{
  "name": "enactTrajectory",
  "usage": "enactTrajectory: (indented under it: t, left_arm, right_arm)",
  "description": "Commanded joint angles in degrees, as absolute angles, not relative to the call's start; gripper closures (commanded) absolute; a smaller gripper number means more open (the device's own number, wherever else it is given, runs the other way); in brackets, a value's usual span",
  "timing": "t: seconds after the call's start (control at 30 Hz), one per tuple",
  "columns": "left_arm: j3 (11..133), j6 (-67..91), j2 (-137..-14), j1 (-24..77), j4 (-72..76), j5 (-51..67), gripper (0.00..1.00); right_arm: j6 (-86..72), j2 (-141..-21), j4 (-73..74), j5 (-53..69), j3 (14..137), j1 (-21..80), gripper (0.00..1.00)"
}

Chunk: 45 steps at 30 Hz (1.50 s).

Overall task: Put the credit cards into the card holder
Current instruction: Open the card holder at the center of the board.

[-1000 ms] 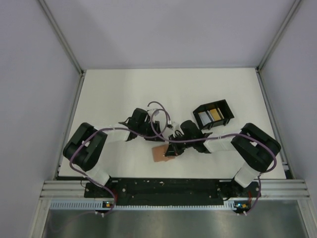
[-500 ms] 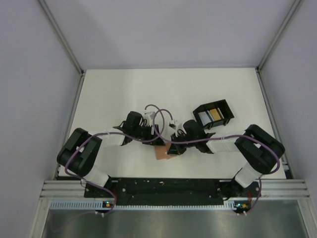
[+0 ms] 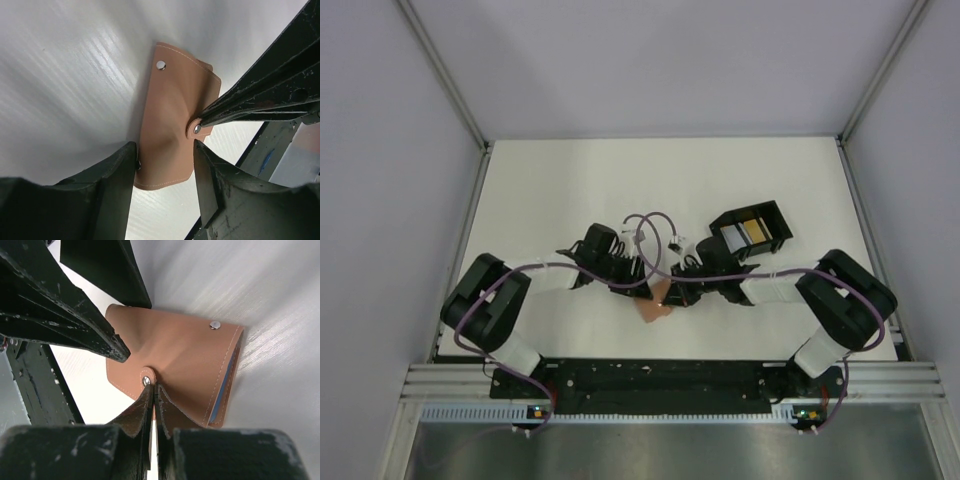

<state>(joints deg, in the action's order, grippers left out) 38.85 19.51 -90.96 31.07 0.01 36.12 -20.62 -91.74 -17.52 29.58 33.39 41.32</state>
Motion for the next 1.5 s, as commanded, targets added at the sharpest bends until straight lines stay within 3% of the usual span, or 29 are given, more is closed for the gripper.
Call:
enactTrajectory:
  t: [0.0, 0.03, 0.27, 0.4, 0.57, 0.73, 0.83, 1.0, 1.2, 1.33, 1.47]
  left_arm:
    - [39.2, 18.0, -94.9, 34.0, -5.7, 35.8, 0.49]
    - [39.5, 18.0, -95.4, 34.4, -5.8, 35.9, 0.52]
    - [40.8, 17.7, -96.9, 35.3, -6.2, 35.2, 1.00]
    - [42.6, 16.7, -97.4, 35.3, -7.8, 33.1, 1.00]
    - [43.2, 18.0, -96.9, 35.3, -6.5, 31.6, 1.00]
    - [43.4, 18.8, -96.6, 35.3, -6.8, 28.3, 1.00]
    - [43.0, 19.8, -96.1, 35.2, -5.8, 27.0, 1.00]
    - [42.9, 21.2, -95.9, 35.2, -3.9, 26.9, 1.00]
    - [41.7, 24.2, -95.2, 35.2, -0.8, 25.8, 1.00]
    - [41.6, 25.8, -94.7, 35.1, -0.4, 23.8, 1.00]
    - [41.8, 27.6, -94.7, 35.1, -0.4, 21.0, 1.00]
  right_arm:
    - [-18.9, -91.6, -16.8, 25.8, 34.0, 40.5, 1.00]
    - [-19.0, -91.7, -17.0, 26.3, 33.9, 40.5, 1.00]
    - [-18.5, -92.0, -17.2, 27.9, 33.4, 40.4, 1.00]
    - [-16.8, -92.7, -16.7, 32.9, 33.9, 40.4, 1.00]
    - [-15.4, -92.6, -12.1, 36.4, 35.1, 40.4, 0.84]
    - [-13.1, -92.7, -3.2, 36.9, 37.1, 40.4, 0.75]
    - [-12.5, -92.6, -1.5, 37.7, 37.9, 40.4, 0.76]
    - [-12.2, -95.4, -2.2, 40.2, 38.3, 40.5, 0.88]
    - [-15.1, -98.1, -8.3, 43.9, 38.6, 41.7, 0.91]
    - [-14.7, -96.6, -10.5, 44.3, 38.4, 43.5, 1.00]
    - [-13.9, -93.2, -14.0, 48.7, 35.9, 43.8, 1.00]
